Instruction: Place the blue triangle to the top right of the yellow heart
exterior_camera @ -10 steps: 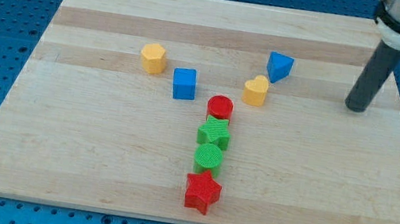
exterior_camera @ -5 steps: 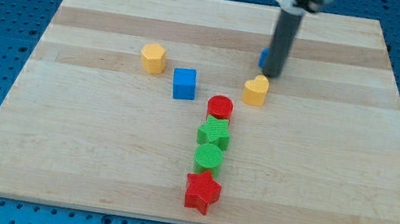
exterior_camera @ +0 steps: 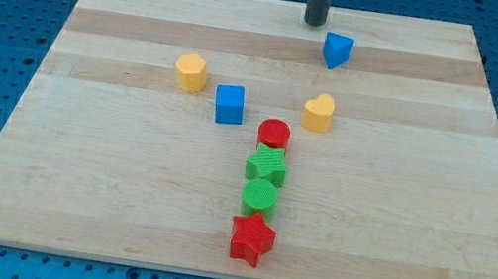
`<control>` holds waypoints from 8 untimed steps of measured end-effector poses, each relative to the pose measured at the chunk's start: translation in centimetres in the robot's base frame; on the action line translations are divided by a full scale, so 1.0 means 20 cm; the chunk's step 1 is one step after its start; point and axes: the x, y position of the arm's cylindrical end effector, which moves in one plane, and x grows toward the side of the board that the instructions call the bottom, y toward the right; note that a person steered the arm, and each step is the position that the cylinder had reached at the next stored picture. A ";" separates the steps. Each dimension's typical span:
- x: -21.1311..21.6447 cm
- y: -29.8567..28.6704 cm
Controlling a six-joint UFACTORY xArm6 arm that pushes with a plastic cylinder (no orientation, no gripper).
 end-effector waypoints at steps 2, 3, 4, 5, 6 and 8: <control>0.27 0.13; 0.41 0.22; 0.52 0.29; 0.58 0.34; 0.59 0.37; 0.38 0.22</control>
